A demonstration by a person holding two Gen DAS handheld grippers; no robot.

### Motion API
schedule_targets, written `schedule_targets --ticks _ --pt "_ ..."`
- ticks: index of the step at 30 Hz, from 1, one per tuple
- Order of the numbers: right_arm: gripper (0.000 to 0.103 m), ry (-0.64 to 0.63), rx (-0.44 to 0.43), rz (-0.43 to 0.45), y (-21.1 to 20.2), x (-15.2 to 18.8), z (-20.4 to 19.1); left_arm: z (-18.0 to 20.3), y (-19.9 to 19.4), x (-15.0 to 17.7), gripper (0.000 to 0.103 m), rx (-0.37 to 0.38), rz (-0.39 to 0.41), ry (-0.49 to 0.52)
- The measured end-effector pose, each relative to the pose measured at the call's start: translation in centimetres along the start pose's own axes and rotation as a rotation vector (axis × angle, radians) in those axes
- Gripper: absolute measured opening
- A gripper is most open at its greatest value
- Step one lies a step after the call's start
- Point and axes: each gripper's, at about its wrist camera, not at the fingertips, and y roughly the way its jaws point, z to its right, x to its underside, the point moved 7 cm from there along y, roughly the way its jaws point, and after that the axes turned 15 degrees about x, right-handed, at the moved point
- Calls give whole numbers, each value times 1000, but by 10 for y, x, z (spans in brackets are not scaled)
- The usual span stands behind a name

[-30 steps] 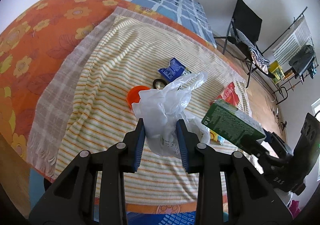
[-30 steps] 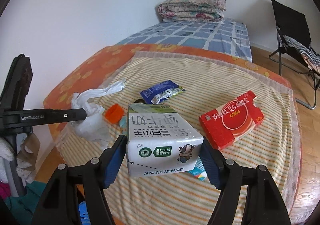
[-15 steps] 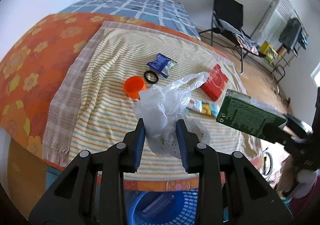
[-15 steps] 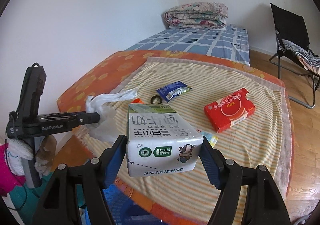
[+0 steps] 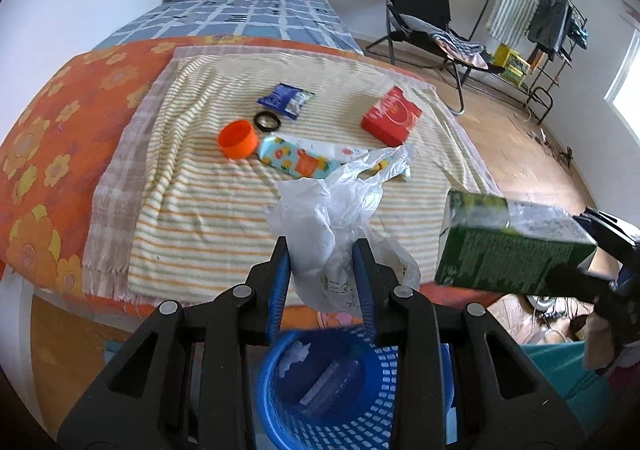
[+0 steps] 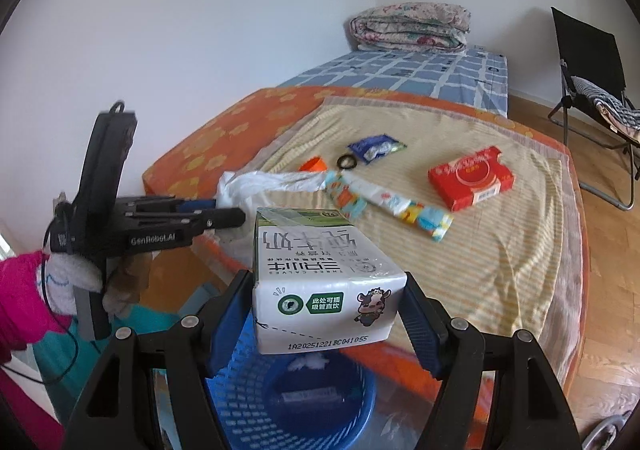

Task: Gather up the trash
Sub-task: 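Carry bag and milk carton over the blue basket and release both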

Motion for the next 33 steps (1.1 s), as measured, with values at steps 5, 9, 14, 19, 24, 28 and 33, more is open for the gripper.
schedule_targets --ticks 5,9,14,19,24,28,33 --pt "74 -42 -3 -28 -4 26 -12 9 3 20 31 5 -27 23" --pt "74 -59 -12 -57 -4 46 -20 12 7 35 31 7 -53 28" --pt "74 -68 -20 -94 1 66 -24 13 14 52 31 7 -84 28" --pt "74 -90 -18 -134 8 90 -30 15 21 70 31 -3 -116 42" --pt "74 -99 -26 -180 16 109 -36 11 30 92 31 -8 -164 27" --pt "74 -113 -28 -212 22 122 -42 11 37 108 31 -6 -201 19" --pt "74 -143 -29 -246 31 136 -50 13 46 124 31 -7 -248 23"
